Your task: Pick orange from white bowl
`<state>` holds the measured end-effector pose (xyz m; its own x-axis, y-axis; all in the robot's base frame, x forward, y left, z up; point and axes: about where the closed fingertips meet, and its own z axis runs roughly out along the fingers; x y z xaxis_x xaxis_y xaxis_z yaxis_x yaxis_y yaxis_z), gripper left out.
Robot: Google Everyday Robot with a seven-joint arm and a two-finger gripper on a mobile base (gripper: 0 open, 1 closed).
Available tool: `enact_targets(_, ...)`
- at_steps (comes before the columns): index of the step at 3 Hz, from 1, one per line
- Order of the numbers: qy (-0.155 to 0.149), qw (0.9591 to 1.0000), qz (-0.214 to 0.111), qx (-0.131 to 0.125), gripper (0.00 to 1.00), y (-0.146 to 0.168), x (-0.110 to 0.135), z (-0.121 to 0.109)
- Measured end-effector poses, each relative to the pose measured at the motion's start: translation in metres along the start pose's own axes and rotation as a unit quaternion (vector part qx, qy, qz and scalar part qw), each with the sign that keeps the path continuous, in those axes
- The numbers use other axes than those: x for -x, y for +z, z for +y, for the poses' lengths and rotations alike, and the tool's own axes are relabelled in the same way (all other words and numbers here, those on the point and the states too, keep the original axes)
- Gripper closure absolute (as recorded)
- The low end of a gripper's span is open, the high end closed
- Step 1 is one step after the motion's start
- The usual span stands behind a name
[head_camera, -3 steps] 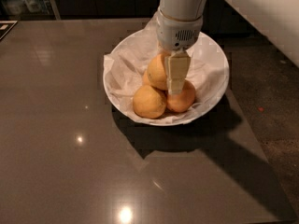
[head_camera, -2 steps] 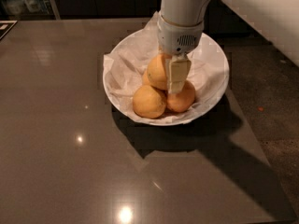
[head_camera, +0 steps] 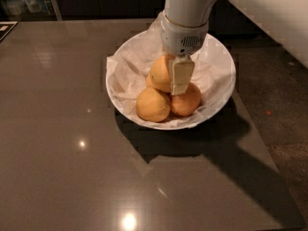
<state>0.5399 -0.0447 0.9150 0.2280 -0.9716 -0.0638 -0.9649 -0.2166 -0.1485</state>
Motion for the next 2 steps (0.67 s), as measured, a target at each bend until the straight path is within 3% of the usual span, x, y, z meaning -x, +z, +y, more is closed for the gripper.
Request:
enact_targets(1,-0.001,0.9982,-0.043,-0.042,1.00,-0.026,0.003,0.019)
enact_targets(2,0.023,0.9911,-0.099,-0.085,1.00,-0.052,-0.004,0.045)
